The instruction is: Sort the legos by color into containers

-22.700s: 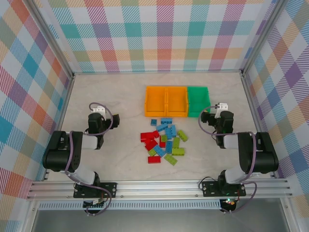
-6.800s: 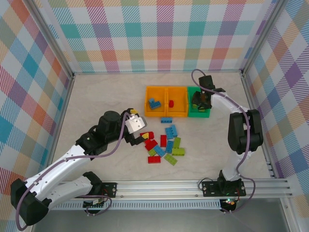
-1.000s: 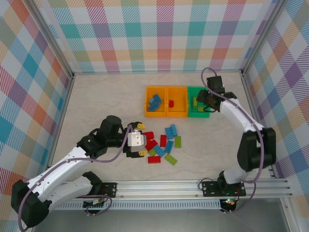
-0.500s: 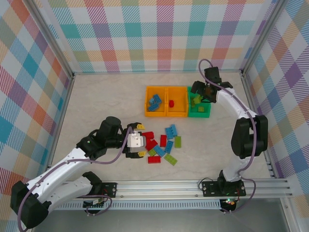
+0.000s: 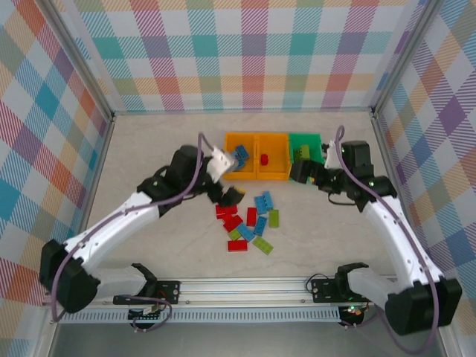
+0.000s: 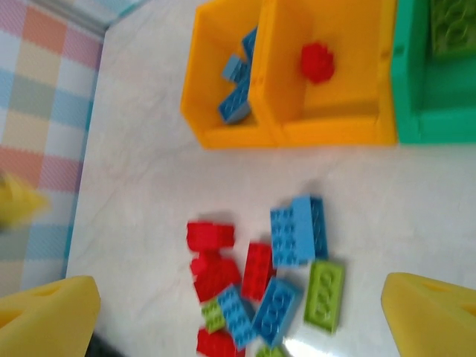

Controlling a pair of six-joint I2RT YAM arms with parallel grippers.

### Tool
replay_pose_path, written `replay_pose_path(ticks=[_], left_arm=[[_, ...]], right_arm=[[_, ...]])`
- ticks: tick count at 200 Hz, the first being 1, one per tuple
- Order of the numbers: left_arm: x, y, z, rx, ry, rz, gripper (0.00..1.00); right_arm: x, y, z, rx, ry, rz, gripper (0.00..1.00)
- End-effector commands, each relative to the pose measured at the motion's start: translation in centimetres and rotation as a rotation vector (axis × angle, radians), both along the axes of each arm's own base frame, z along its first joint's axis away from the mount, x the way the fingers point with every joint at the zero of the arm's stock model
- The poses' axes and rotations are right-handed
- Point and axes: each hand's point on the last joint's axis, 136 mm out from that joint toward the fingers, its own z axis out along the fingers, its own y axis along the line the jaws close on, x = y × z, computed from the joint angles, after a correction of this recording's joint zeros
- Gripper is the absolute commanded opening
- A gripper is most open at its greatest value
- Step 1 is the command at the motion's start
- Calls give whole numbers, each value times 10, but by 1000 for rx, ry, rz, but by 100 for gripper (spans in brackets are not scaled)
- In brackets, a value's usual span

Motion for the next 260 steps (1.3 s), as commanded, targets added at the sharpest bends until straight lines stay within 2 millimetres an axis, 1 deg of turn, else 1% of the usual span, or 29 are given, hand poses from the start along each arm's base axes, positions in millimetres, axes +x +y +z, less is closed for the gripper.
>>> replay_pose_path(ticks=[1,17,23,24,28,35,39,46,47,59,61,73,92,109,141,151,166,188,223,247,260], left_arm=[[23,-10,-6,-109,258,341,100],[32,-31,-23,-123,353,450,96],[34,-40,-35,-113,403,480,94],[34,-42,-35,-116,407,483,94],[36,-47,-45,-103,437,503,92],[40,-54,-56,-98,484,577,88],[42,-57,-67,-81,515,625,86],[40,-65,-83,-45,565,671,82],[40,-66,-82,-45,570,672,81],[35,-84,-108,18,645,700,80],[34,-87,-109,20,653,703,80],[29,-101,-130,56,707,730,78],[21,-118,-152,64,754,760,74],[16,-125,-168,79,776,783,69],[19,-128,-187,132,759,809,58],[20,-129,-190,152,749,809,55],[23,-127,-194,187,729,820,52],[28,-119,-197,245,680,836,51],[34,-107,-208,350,614,853,52],[37,-111,-215,349,621,840,50],[38,-113,-218,346,633,838,46]], right_arm=[[-43,2,-3,24,50,62,98],[-56,-3,-5,21,57,37,98],[-58,-6,-6,16,55,24,99],[-59,-6,-6,15,55,21,98],[-59,-8,-7,10,55,13,98],[-60,-10,-9,-1,51,0,99],[-60,-12,-10,-7,52,-6,99],[-59,-14,-12,-18,51,-14,99],[-59,-14,-13,-19,50,-15,99],[-57,-16,-17,-37,53,-25,99],[-56,-17,-16,-39,52,-26,99],[-54,-17,-20,-49,58,-23,99],[-52,-17,-24,-60,69,-16,100],[-52,-17,-27,-67,73,-15,100],[-56,-19,-31,-72,67,-17,100],[-57,-20,-31,-75,63,-23,100],[-59,-21,-32,-76,62,-28,100],[-61,-22,-33,-74,65,-30,100],[-60,-22,-32,-72,62,-36,100],[-58,-22,-30,-72,59,-38,100],[-58,-22,-29,-71,59,-39,100]])
